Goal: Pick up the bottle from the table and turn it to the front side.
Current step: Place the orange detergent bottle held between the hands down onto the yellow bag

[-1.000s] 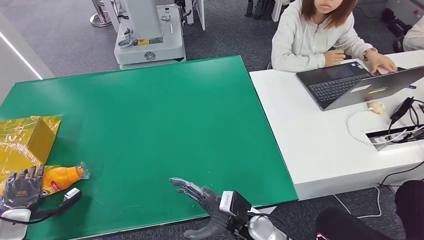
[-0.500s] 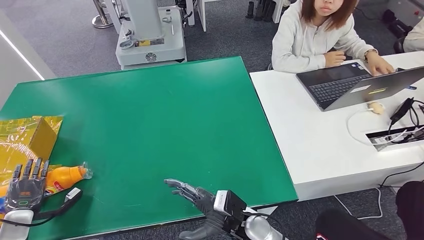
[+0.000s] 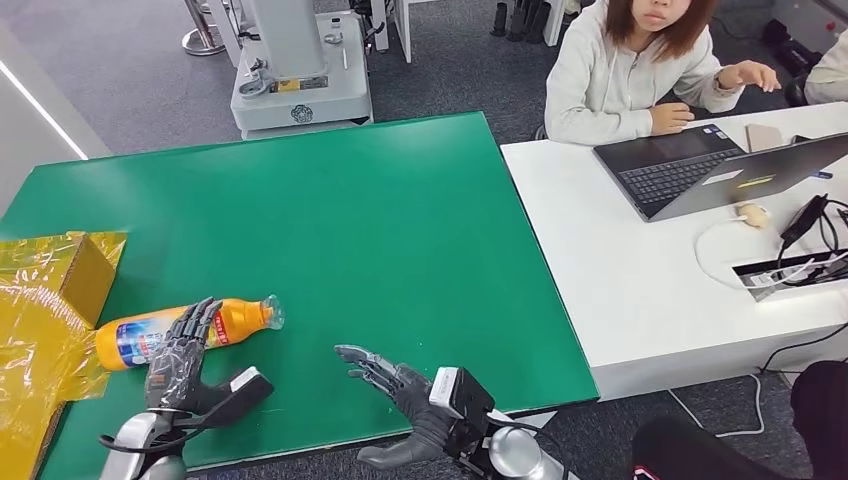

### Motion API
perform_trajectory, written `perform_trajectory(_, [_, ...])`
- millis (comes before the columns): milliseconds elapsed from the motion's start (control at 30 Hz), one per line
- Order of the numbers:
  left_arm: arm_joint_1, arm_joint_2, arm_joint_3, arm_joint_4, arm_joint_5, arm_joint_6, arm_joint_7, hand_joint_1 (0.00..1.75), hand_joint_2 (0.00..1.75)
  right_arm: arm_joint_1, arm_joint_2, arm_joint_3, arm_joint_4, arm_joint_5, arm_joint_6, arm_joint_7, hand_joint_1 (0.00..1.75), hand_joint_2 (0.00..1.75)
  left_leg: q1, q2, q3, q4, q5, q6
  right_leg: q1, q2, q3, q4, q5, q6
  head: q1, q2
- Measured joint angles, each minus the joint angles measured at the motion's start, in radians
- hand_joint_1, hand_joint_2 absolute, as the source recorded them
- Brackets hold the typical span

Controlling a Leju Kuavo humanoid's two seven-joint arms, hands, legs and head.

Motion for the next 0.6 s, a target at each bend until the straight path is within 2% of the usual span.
perform_trajectory(167, [0.066,-0.076,0.122,-0.128,0.030,0.000,-0.079,0.00,1.75,0.014,-0.001,-0.003,0.000,-0.012,-0.004,-0.004,0.00,1.75,0.000,0.004,-0.003,0.000,-0.001,0.001,0.000,0.003,-0.005,0.000,0.001,0.000,0.000,0.000])
perform_trajectory(467, [0.097,-0.136,0.235,-0.224,-0.024,0.000,-0.103,0.00,1.75,0.031,-0.001,-0.016,0.002,-0.012,-0.015,-0.006,0.00,1.75,0.001,0.004,-0.005,0.000,-0.001,0.001,0.001,0.003,-0.007,0.000,0.000,0.000,0.000,0.000])
perform_trajectory(533, [0.097,-0.148,0.245,-0.227,0.032,-0.001,-0.124,0.00,1.75,0.040,-0.001,-0.024,0.001,-0.010,-0.014,-0.008,0.00,1.75,0.001,0.004,-0.006,0.000,-0.001,0.001,0.001,0.003,-0.007,0.000,0.000,0.000,0.000,0.000])
perform_trajectory(600, [0.099,-0.162,0.247,-0.233,0.158,-0.015,-0.153,0.00,1.75,0.052,-0.001,-0.035,-0.004,-0.008,-0.013,-0.014,0.00,1.75,0.001,0.004,-0.006,0.000,-0.001,0.001,0.001,0.003,-0.007,0.000,0.000,0.000,0.000,0.000])
